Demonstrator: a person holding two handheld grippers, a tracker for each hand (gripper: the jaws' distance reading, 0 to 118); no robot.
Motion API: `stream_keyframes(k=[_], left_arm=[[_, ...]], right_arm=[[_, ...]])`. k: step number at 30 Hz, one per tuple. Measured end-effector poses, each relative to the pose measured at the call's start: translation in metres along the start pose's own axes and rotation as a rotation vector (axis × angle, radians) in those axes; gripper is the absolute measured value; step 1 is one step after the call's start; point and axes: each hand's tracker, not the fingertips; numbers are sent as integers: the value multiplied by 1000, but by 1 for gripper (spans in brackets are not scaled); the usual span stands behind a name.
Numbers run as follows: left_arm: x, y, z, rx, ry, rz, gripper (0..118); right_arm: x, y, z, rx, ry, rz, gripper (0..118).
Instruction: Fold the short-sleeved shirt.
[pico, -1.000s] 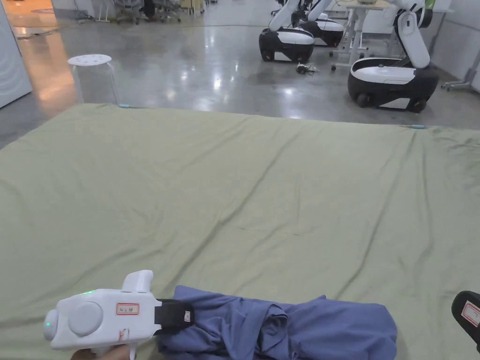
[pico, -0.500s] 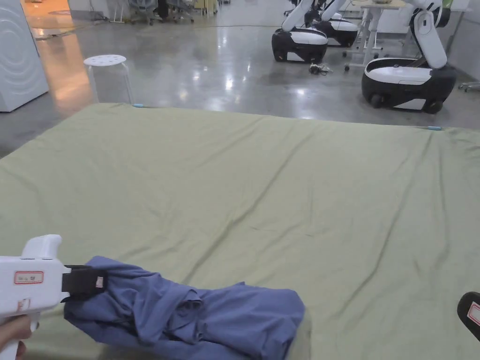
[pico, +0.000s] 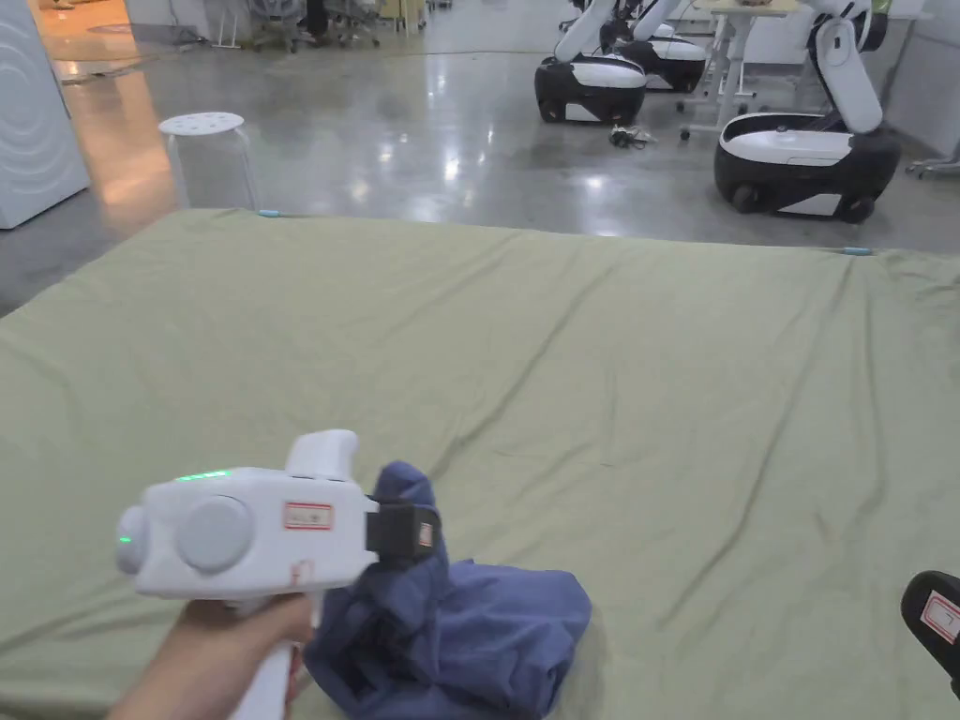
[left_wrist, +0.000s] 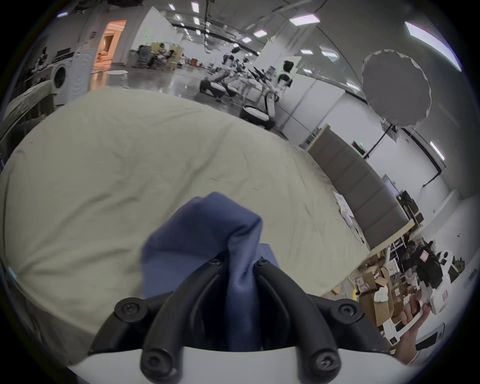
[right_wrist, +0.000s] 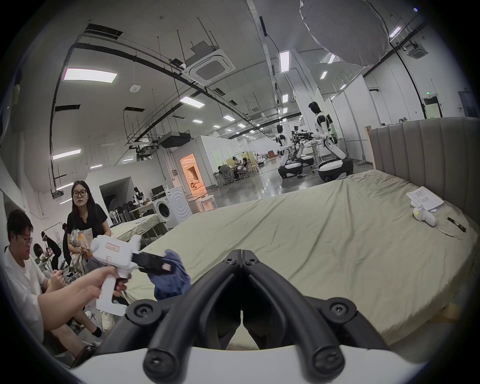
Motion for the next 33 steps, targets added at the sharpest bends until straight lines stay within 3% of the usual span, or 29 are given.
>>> stream_keyframes(k=[7,10,12,13,15,16,18,19,23,24,25,26,27,30,33], left_arm=[[47,-29,-101,-120,4,-61,11],[45,-41,-127,-171,87,-111,11],[38,-41,-127,-150,59,-44,17],[38,-39,-121,-134,43,-15,27],[35,-33,-107,-110,-35,0,80],[35,-29,-96,-95,-101,17,98],[39,-25,-60,-35,-163,-1,105],[35,-26,-35,23,-175,-4,118],[14,-23,27,118,-129,-10,116],[4,-23,31,137,-123,-16,113],[4,-23,26,146,-58,-57,100],[1,-24,22,170,44,-102,27],[1,-27,8,153,156,-142,0],[13,-36,-36,-12,91,-157,0],[18,-51,-66,-9,75,-158,0]], right_arm=[[18,-1,13,9,-42,-26,0],[22,0,18,12,-53,-31,0],[25,2,21,18,-56,-28,0],[26,2,22,19,-57,-25,0],[29,2,21,20,-57,-28,0],[30,2,20,21,-57,-31,0],[31,1,17,19,-52,-40,0],[29,2,16,18,-50,-43,0],[24,0,12,15,-32,-42,0],[23,0,10,10,-26,-37,0],[22,-1,8,6,-19,-33,0],[21,-1,7,1,-14,-30,0],[20,-2,5,-2,-10,-28,0],[16,-2,7,2,-3,-22,0],[15,-1,12,9,-9,-12,0]])
